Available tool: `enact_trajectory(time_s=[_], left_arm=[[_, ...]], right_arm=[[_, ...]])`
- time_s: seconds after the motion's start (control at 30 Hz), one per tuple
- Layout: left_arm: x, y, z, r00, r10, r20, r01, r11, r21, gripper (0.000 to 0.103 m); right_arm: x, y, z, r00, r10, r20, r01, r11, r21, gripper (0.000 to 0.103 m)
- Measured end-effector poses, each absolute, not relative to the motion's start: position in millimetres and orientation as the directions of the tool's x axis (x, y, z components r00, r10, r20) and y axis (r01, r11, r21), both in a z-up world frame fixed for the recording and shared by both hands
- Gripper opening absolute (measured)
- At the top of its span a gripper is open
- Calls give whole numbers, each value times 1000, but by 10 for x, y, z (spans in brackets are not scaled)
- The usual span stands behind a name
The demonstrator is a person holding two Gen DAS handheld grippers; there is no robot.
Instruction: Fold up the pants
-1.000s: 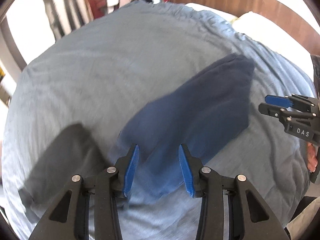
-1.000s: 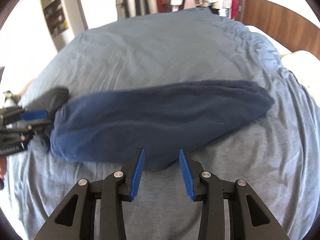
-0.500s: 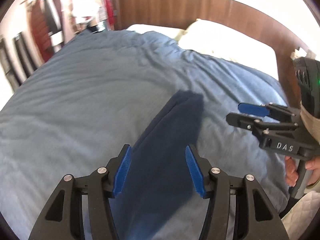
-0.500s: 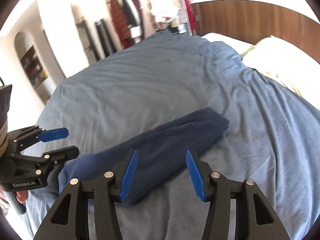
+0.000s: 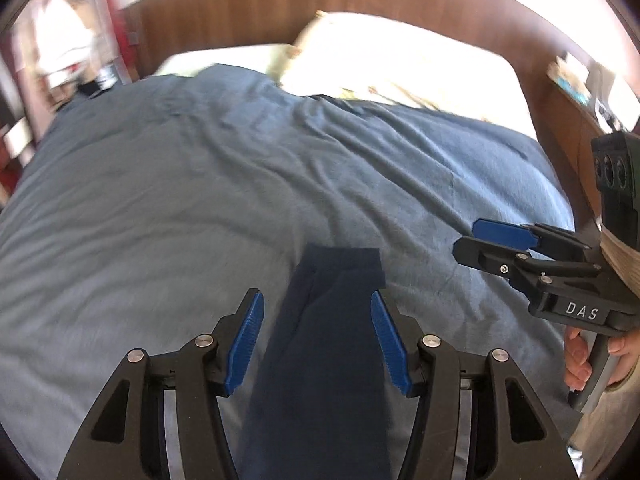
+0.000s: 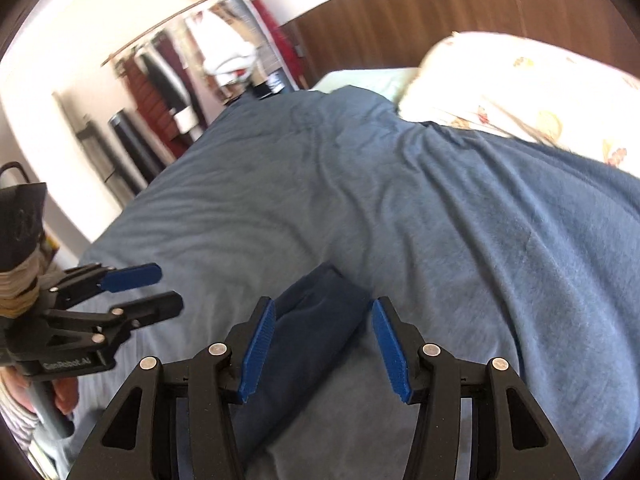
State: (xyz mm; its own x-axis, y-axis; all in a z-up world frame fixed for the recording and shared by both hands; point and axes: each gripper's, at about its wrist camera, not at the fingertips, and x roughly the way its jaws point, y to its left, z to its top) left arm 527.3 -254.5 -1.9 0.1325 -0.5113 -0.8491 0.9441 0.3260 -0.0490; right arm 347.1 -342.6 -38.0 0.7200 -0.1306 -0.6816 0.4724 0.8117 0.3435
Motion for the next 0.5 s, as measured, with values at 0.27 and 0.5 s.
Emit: enact_trajectory(time_s=[0.27, 0.5], left_arm=[[5692, -3226, -562, -41, -436, -899, 981, 153, -119, 53], [5854, -3525, -986, -162, -363, -918, 979, 60, -196, 41]], right_arm=[[3821, -3790, -908, 683, -105, -723, 547, 730, 411, 52], [4091, -3863, -1203, 655, -76, -751, 557, 721, 412, 52]])
